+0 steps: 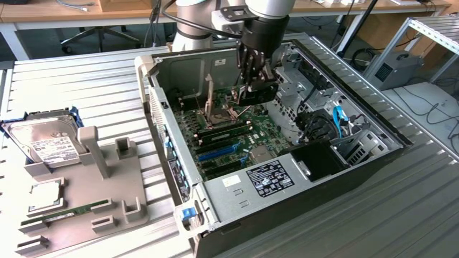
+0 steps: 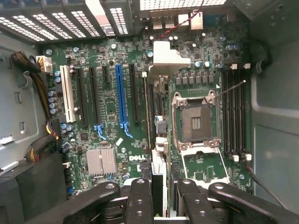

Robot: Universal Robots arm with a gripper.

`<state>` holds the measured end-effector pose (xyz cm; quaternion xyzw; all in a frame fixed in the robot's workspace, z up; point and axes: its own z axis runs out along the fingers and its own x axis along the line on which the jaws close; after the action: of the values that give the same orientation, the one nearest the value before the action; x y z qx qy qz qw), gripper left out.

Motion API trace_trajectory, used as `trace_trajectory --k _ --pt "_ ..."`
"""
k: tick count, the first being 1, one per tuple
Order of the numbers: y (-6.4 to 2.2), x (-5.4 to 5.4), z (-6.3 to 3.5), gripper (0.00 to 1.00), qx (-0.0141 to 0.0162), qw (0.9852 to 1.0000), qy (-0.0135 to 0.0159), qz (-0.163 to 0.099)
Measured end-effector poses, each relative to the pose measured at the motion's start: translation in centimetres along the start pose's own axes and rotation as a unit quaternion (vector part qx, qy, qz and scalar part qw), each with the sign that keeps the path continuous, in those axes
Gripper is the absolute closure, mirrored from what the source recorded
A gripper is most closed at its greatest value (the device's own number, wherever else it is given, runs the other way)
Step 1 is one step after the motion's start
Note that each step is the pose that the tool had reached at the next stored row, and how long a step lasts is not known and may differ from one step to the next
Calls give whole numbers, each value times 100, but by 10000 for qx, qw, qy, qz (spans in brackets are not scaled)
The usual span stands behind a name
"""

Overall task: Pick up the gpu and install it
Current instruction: 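Insert the gpu into the slot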

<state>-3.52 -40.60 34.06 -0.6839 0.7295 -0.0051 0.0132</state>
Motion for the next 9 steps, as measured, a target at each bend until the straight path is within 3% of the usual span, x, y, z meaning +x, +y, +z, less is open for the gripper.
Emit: trace_trajectory --k 9 --pt "0 0 6 74 -3 9996 -3 -270"
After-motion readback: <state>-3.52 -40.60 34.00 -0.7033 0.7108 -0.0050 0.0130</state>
